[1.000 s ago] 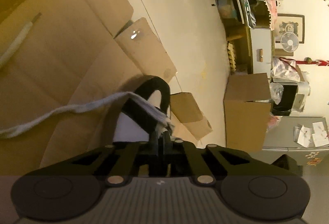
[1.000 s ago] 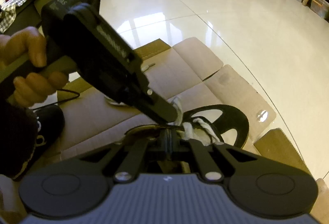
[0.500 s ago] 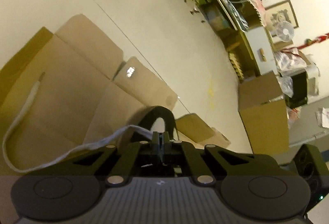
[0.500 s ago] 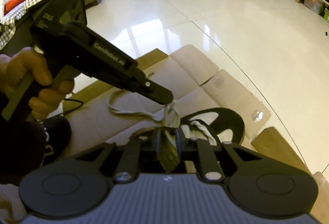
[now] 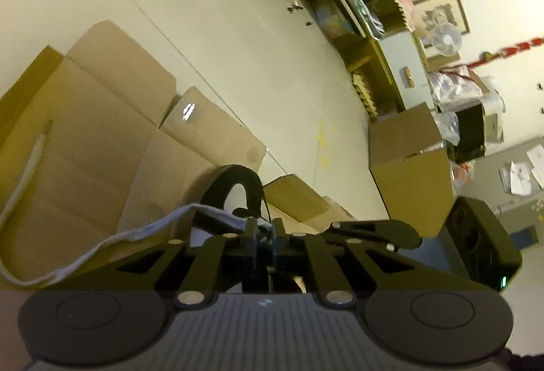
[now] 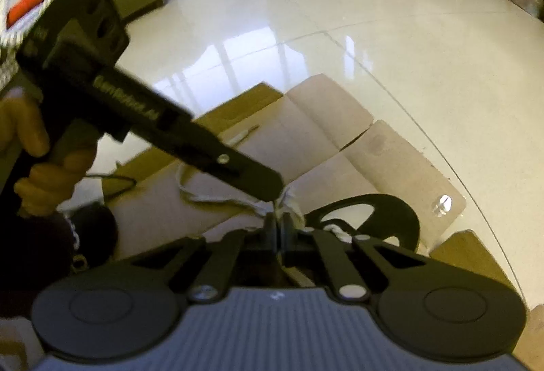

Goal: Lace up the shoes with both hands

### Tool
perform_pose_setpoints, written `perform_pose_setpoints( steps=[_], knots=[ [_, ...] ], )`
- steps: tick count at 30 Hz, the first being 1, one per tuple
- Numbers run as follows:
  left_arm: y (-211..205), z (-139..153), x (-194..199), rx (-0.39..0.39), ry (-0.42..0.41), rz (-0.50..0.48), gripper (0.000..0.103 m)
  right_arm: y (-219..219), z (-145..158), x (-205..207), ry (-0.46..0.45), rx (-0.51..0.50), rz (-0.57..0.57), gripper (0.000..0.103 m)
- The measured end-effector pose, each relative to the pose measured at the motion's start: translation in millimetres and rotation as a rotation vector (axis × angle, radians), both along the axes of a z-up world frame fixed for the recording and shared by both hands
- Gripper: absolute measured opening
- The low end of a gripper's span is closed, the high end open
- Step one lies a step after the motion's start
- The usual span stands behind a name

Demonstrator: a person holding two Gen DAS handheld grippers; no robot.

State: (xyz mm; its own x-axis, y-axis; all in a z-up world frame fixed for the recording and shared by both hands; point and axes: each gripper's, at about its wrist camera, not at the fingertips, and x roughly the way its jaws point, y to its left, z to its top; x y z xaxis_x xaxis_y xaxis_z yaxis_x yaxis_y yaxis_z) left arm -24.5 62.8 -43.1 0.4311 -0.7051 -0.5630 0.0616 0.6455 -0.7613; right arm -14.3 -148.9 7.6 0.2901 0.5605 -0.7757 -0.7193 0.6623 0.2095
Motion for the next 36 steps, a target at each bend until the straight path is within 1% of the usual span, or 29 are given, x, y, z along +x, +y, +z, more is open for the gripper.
perform_pose_setpoints(
  steps=[1, 2, 5, 8, 11, 14, 15, 17, 19, 21, 25, 29, 31, 34, 36],
  knots=[
    [-2, 1, -2, 0.017, -0.015, -0.016, 0.023, -2, 1, 1, 0.005, 0.012, -0.011, 0.001],
    [-4, 2, -3, 0.03, -0.023, -0.032, 0.027, -5, 6, 3, 0.011, 0.043, -0.036, 0.001],
    [-15, 3, -7, 0.06, -0.046, -0.091, 0.027, -12, 18, 10, 0.027, 0.126, -0.091, 0.001],
    [-25, 5, -8, 0.085, -0.086, -0.129, 0.027, -16, 34, 16, 0.029, 0.19, -0.113, 0.001],
    [-34, 9, -3, 0.109, -0.134, -0.132, 0.027, -16, 47, 18, 0.026, 0.235, -0.119, 0.001],
    [-37, 14, 0, 0.122, -0.177, -0.125, 0.027, -21, 65, 17, 0.01, 0.308, -0.127, 0.001],
    [-37, 17, 0, 0.124, -0.195, -0.118, 0.026, -23, 73, 17, -0.004, 0.329, -0.133, 0.001],
    [-36, 21, 0, 0.128, -0.222, -0.107, 0.005, -25, 82, 17, -0.03, 0.344, -0.142, 0.001],
    [-33, 30, 1, 0.129, -0.254, -0.092, 0.004, -28, 92, 17, -0.059, 0.364, -0.159, 0.001],
    [-31, 40, 1, 0.119, -0.276, -0.082, 0.004, -31, 97, 17, -0.065, 0.391, -0.167, 0.001],
    [-28, 57, -3, 0.102, -0.303, -0.072, 0.003, -36, 115, 16, -0.088, 0.449, -0.177, 0.001],
    [-22, 78, -8, 0.075, -0.323, -0.064, 0.003, -36, 124, 16, -0.092, 0.488, -0.174, 0.001],
    [-20, 87, -10, 0.068, -0.337, -0.061, 0.003, -35, 137, 13, -0.1, 0.518, -0.162, 0.001],
    [-17, 107, -16, 0.07, -0.367, -0.065, 0.003, -33, 150, 9, -0.125, 0.516, -0.15, 0.001],
    [-15, 117, -20, 0.066, -0.39, -0.064, 0.003, -31, 163, 4, -0.14, 0.535, -0.139, 0.001]
  ],
)
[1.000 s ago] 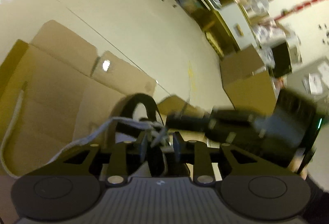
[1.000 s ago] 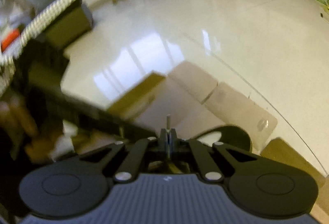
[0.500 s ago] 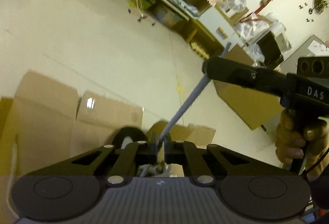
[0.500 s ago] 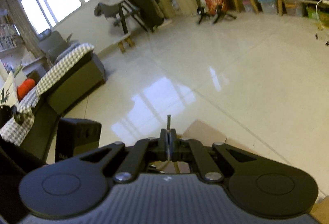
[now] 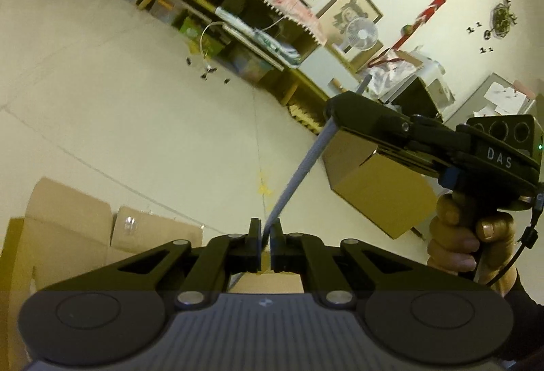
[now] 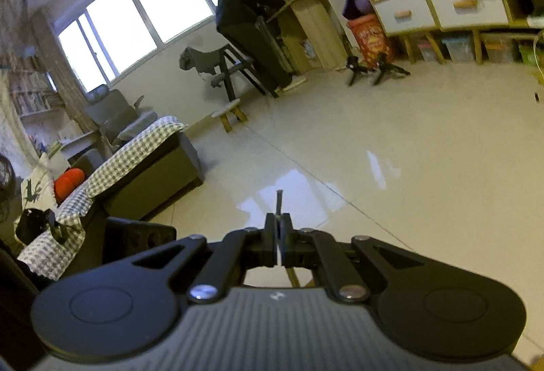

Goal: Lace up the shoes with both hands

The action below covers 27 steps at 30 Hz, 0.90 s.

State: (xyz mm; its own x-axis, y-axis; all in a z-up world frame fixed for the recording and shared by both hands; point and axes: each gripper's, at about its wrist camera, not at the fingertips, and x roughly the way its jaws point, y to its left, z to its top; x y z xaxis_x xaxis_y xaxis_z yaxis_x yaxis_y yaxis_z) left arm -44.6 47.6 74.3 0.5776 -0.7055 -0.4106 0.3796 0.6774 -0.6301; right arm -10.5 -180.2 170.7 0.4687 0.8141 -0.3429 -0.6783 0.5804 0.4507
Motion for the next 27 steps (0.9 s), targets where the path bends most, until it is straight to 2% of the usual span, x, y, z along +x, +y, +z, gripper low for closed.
perform_pose_setpoints(
  steps=[7, 12, 15, 16, 18, 23, 25, 27],
  knots=[
    [2, 35, -15, 0.0, -0.059, -0.012, 0.003, 2, 32, -16, -0.037, 0.014, 0.011, 0.002],
    [5, 47, -27, 0.015, -0.073, -0.045, 0.004, 6, 46, -29, -0.056, -0.009, 0.024, 0.002],
    [12, 45, -30, 0.021, -0.039, -0.051, 0.013, 8, 43, -36, -0.042, -0.032, 0.034, 0.002],
    [15, 42, -29, 0.015, -0.022, -0.049, 0.021, 8, 40, -36, -0.028, -0.025, 0.038, 0.002],
    [30, 33, -30, 0.003, 0.015, -0.015, 0.045, 6, 33, -37, 0.002, -0.007, 0.047, 0.002],
    [56, 16, -29, 0.036, 0.081, 0.064, 0.05, 5, 23, -39, 0.043, 0.0, 0.08, 0.002],
    [68, 2, -22, 0.093, 0.153, 0.119, 0.056, 6, 21, -41, 0.061, 0.01, 0.098, 0.003],
    [76, -15, -13, 0.156, 0.259, 0.164, 0.061, 14, 13, -43, 0.123, 0.025, 0.186, 0.003]
  ],
)
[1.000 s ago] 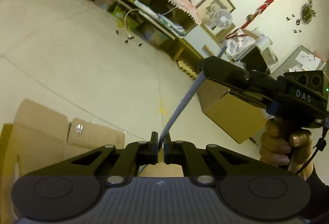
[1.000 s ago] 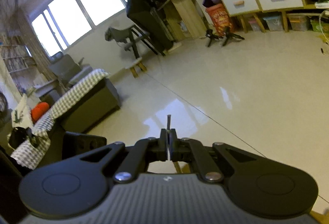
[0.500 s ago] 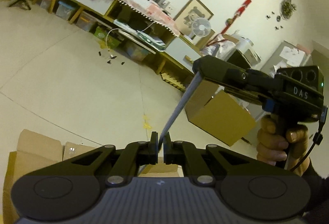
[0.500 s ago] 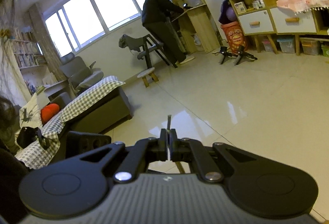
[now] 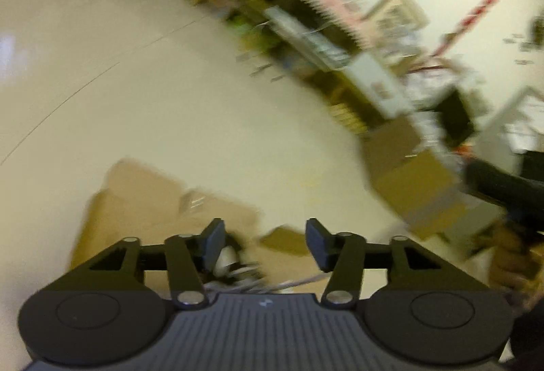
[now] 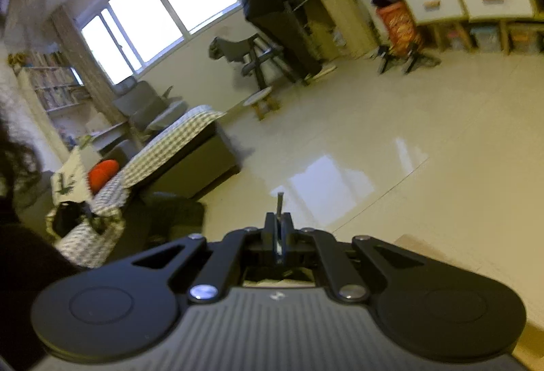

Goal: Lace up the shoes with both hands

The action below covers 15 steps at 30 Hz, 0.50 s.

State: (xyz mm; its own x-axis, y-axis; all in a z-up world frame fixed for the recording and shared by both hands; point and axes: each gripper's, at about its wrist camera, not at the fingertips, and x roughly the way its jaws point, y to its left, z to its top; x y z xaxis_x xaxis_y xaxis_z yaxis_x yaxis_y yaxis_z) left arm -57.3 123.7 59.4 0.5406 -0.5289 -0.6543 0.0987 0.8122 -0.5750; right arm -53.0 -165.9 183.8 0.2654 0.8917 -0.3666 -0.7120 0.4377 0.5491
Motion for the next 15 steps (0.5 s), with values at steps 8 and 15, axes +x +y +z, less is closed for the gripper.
perform_pose_setpoints(
  steps=[8, 15],
  knots=[
    [20, -58, 18, 0.108, 0.24, 0.088, 0.068, 43, -33, -21, 0.073, -0.121, 0.191, 0.003],
    [6, -89, 32, 0.224, 0.167, 0.031, 0.068, 58, -68, -43, 0.118, -0.197, 0.281, 0.006]
  ],
)
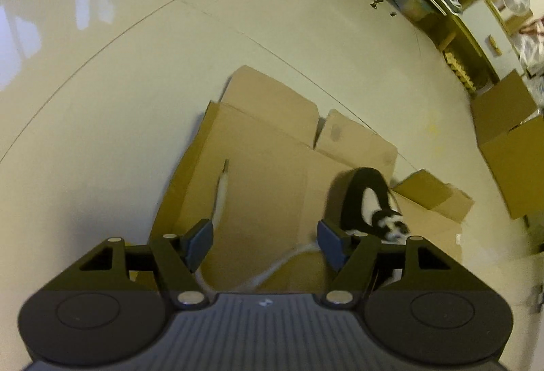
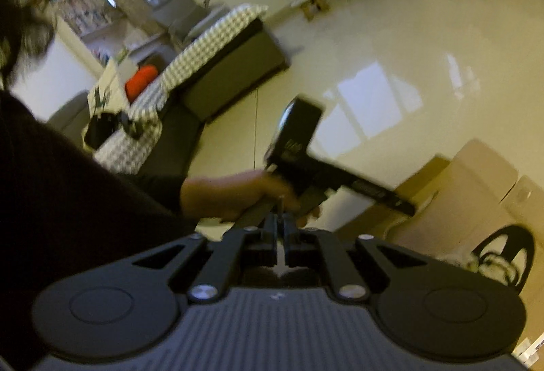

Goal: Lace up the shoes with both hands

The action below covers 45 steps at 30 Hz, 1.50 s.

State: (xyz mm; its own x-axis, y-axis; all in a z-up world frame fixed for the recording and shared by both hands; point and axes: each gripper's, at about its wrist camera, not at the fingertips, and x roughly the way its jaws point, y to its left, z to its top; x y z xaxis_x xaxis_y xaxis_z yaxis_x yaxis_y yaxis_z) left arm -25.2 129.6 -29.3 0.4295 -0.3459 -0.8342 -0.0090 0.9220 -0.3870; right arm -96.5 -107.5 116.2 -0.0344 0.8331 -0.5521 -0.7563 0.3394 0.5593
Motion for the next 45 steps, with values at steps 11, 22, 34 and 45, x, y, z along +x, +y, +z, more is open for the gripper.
perform_pose_setpoints(
  steps=[11, 22, 34, 45],
  knots=[
    [-16, -49, 25, 0.108, -0.047, -0.032, 0.058, 4, -59, -28, 0.073, -0.094, 0.117, 0.008],
    [-24, -58, 27, 0.177, -0.11, -0.068, 0.014, -6, -63, -8, 0.075, -0.099, 0.055, 0.041],
    [-49, -5, 22, 0.096, -0.293, -0.166, 0.002, -37, -66, 15, -0.063, -0.25, -0.188, 0.053],
    [-94, 34, 9, -0.038, -0.343, -0.321, 0.002, -49, -90, 22, -0.19, -0.468, -0.289, 0.038]
  ],
)
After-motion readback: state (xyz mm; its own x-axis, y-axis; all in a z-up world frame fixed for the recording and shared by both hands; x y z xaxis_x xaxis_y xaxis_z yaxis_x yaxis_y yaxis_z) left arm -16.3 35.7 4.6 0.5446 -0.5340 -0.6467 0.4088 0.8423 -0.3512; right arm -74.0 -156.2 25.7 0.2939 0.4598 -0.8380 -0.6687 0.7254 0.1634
